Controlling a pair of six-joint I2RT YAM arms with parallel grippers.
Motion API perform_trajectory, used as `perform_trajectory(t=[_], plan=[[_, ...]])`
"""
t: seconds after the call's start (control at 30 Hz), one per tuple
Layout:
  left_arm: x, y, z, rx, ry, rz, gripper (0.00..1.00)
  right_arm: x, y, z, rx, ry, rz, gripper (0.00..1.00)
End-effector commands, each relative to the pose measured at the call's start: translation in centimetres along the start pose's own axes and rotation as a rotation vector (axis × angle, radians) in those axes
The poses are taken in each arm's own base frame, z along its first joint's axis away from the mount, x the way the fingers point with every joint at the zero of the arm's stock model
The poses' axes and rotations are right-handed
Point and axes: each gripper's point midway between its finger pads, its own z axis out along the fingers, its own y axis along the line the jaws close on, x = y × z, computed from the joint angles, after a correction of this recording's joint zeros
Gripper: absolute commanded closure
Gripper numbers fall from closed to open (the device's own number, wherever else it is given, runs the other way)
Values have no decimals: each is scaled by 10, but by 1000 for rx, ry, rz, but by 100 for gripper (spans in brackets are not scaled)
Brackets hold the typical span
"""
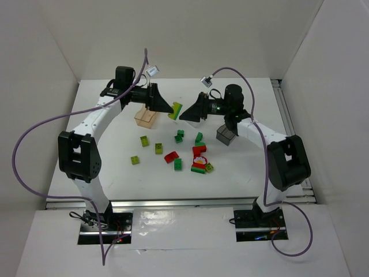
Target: Sort the legos into containers by color
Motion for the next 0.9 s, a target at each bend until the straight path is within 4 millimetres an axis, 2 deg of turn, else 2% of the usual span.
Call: perform_trajectory(t=[0.0,0.07,0.27,0.3,0.4,0.43,0.53,0.63,0.67,0.7,0.83,0.87], plan=[[-10,-28,-5,60,-12,97,100,-22,23,12,-78,-20,-91,16],[-7,-27,-5,60,-10,88,100,-18,20,17,-86,-12,-89,20],[-3,-27,-5,59,-8,80,100,-25,25,19,-118,-42,-77,27],[-4,-27,-5,60,-10,88,100,-26,30,22,-129,-40,-86,31],[0,-27,-2,65,-1,79,100,-23,28,22,-133,-29,-79,37],[0,-27,-1,66,-1,79,100,-22,27,22,-130,-25,-71,42],[2,-25,-1,65,1,70,100,-22,27,22,-130,-25,-71,44],[4,-28,2,72,9,62,100,-22,29,22,-139,-22,-80,57],[4,-28,2,72,9,62,100,-22,29,22,-139,-22,-80,63],[4,-28,2,72,9,62,100,-22,29,22,-139,-22,-80,75],[1,-20,4,42,-1,42,100,-22,23,14,-108,-34,-69,93],[0,-19,4,34,-6,41,100,-13,17,13,-99,-25,-45,95]])
